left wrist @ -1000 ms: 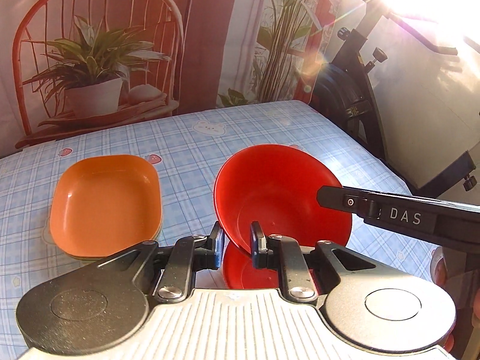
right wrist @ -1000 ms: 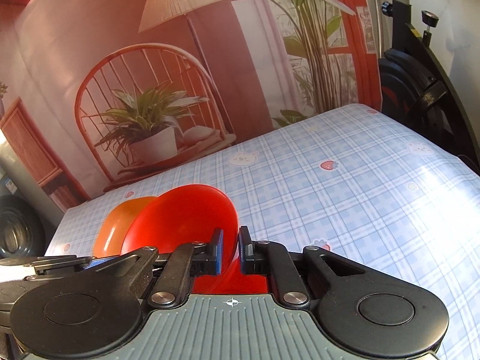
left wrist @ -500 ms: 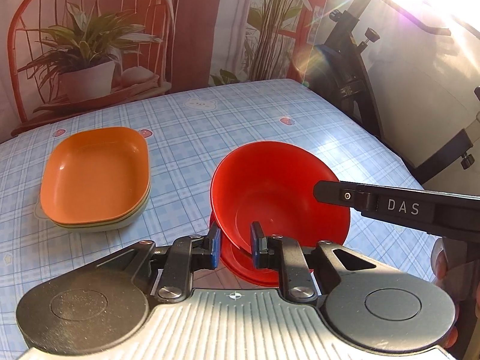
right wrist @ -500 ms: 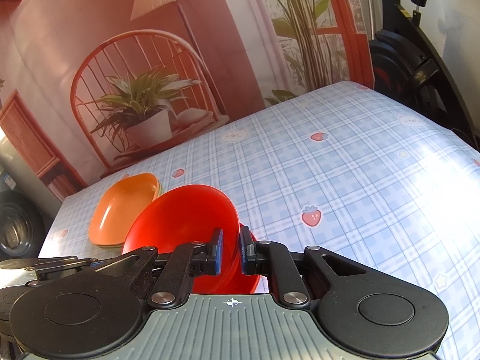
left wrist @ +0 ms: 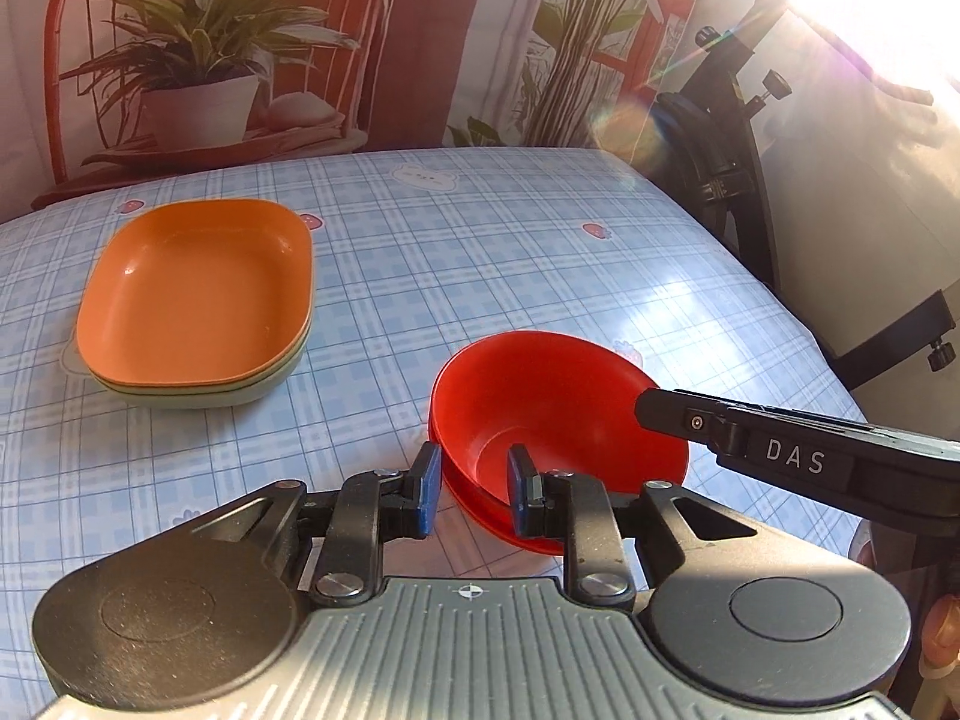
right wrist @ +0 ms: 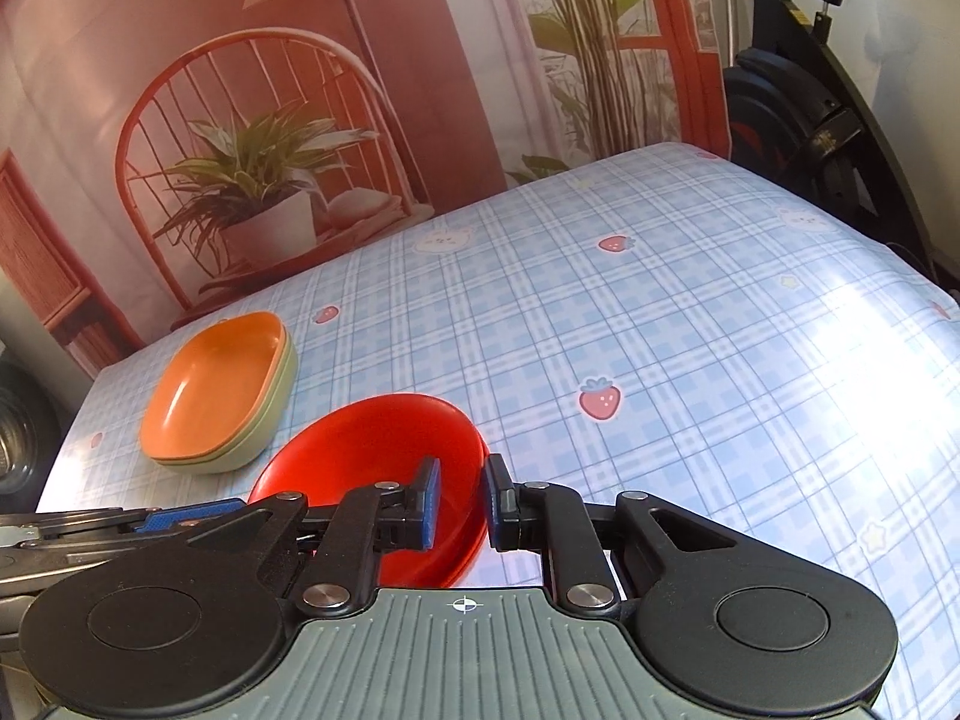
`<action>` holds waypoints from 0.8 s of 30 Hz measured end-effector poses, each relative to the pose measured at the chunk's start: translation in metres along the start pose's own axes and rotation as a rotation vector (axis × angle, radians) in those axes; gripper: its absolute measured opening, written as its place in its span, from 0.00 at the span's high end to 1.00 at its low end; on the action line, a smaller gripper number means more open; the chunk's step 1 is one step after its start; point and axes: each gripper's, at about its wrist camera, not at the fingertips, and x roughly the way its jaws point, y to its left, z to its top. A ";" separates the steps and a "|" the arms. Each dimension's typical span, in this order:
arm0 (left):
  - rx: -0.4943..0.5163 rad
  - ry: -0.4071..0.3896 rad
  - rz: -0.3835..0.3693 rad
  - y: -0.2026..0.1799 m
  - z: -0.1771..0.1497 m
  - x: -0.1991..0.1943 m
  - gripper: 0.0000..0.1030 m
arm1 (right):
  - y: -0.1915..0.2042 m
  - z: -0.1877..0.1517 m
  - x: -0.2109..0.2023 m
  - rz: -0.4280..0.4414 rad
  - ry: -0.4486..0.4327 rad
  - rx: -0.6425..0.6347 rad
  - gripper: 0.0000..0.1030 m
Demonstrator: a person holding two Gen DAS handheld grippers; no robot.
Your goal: Organize plates and bowls
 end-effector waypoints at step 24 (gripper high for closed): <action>-0.116 0.029 -0.025 0.018 -0.007 0.022 0.68 | -0.004 -0.010 0.021 0.006 0.050 0.034 0.84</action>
